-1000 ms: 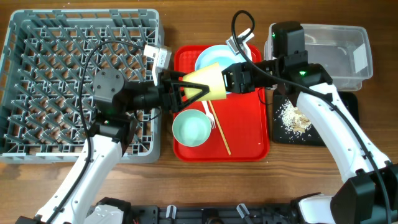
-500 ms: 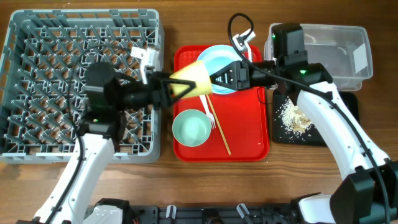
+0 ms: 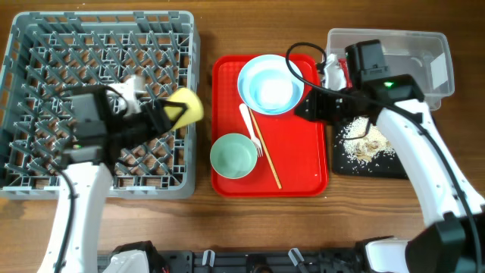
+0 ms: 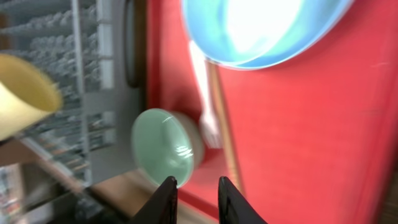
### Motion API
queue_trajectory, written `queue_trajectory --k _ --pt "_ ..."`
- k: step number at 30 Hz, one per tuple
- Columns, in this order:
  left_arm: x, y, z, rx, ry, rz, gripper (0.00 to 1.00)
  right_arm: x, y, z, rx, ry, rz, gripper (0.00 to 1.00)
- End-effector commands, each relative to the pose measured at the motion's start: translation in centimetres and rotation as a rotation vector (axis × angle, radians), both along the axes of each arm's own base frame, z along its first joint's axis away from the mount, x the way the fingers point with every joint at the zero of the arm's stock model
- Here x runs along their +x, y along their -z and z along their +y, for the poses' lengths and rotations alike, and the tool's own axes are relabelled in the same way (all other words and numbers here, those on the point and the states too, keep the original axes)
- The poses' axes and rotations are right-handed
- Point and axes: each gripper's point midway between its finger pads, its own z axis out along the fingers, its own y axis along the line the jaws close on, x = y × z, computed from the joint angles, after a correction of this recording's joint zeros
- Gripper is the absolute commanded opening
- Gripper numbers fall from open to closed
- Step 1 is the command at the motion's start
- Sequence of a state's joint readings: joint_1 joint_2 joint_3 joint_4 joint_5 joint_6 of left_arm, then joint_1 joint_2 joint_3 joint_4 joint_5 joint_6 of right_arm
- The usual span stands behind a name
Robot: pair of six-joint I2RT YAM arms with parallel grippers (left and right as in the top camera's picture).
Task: Sort waste into correct bins and load items into the dishwasher rack
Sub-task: 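Place the yellow cup into the dish rack with the left gripper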
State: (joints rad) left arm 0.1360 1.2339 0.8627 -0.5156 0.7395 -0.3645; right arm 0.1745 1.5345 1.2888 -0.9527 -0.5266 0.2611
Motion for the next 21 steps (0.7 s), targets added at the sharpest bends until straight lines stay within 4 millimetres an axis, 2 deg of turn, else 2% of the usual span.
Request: queue_trajectory --k 1,2,6,9,14,21 --pt "0.8 -3.6 6.3 0.278 -0.202 -0.034 0.04 1.2 -3.2 -3.1 -0.182 0.021 -0.159 0.26" --pt "0.1 -4.0 8.2 0.344 -0.268 0.023 0.04 0.9 -3.2 -3.1 -0.183 0.019 -0.152 0.28" --pt "-1.5 -4.1 11.6 0.481 -0.391 0.116 0.04 0.7 -2.9 -3.2 -0.186 0.017 -0.138 0.27" --pt "-2.4 -3.3 13.2 0.556 -0.446 0.176 0.04 0.7 -3.0 -3.2 -0.185 0.018 -0.14 0.28" --pt "-3.6 -0.5 14.8 0.644 -0.459 0.325 0.04 0.7 -2.9 -3.2 -0.185 0.018 -0.138 0.28" --pt "-2.9 3.9 15.0 0.647 -0.405 0.476 0.04 0.6 -2.9 -3.2 -0.186 0.018 -0.135 0.28"
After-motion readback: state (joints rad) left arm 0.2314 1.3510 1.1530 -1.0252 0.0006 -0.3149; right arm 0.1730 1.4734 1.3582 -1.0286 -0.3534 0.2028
